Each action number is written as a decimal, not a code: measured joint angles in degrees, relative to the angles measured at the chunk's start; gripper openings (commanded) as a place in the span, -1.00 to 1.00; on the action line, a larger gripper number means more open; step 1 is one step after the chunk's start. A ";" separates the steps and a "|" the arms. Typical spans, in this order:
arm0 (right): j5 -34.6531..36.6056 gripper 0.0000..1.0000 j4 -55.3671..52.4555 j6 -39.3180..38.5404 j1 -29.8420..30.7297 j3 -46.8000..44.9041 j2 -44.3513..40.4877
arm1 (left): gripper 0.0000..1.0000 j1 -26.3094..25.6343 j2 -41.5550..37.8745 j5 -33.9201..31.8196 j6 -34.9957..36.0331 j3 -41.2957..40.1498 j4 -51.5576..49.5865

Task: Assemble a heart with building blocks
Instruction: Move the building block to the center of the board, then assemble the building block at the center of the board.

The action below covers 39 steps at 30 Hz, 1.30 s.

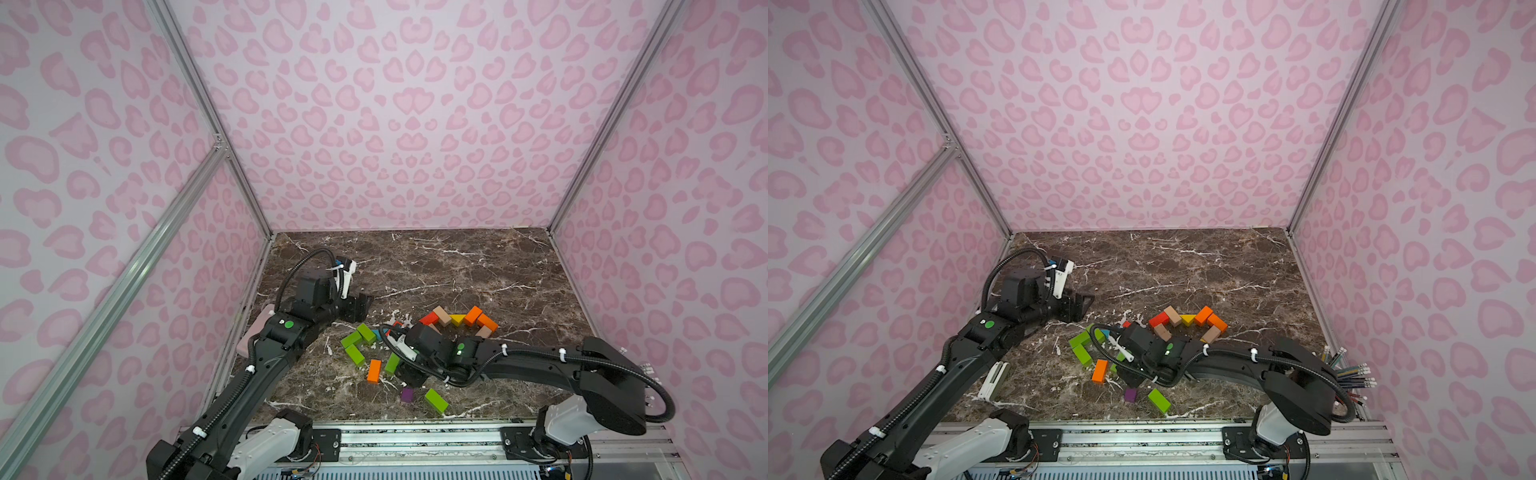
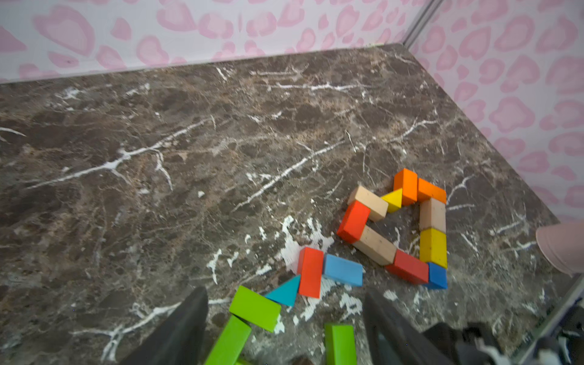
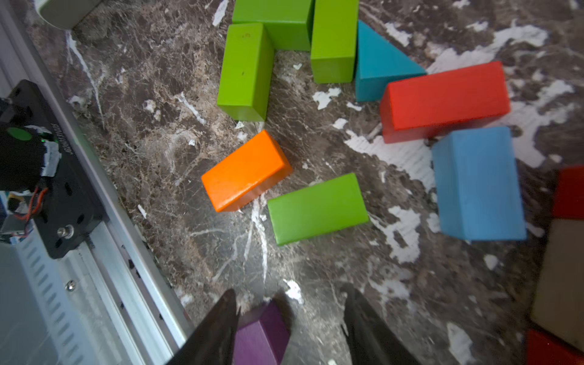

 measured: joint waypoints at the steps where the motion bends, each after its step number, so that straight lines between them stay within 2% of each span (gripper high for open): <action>1: -0.74 0.23 0.33 -0.02 -0.94 -1.70 -2.58 | 0.54 -2.14 -0.04 0.26 -0.02 0.00 -0.33; 9: -3.78 0.38 -0.55 0.94 -6.78 -9.79 -21.94 | 0.52 -9.99 3.74 -1.60 -4.52 0.20 -2.01; 17: -3.96 0.51 -3.58 3.43 -11.21 -12.98 -38.18 | 0.42 -19.15 10.54 -8.61 -11.78 -1.86 -3.54; 20: -4.72 0.69 -4.94 3.45 -12.90 -13.00 -41.79 | 0.43 -20.37 13.73 -10.38 -13.40 -2.89 -4.00; 24: -5.79 0.88 -7.78 3.39 -13.55 -12.22 -44.41 | 0.41 -22.21 18.40 -11.45 -14.40 -3.30 -4.52; 33: -5.75 0.90 -9.35 3.39 -13.68 -11.85 -46.14 | 0.33 -24.94 27.32 -13.25 -14.29 -3.48 -4.37; 37: -5.75 0.90 -9.40 3.39 -13.68 -11.87 -46.12 | 0.16 -25.14 29.33 -14.03 -13.27 -3.37 -4.37; 39: -5.73 0.90 -9.42 3.39 -13.68 -11.89 -46.05 | -0.03 -25.18 29.92 -14.40 -13.16 -3.30 -4.24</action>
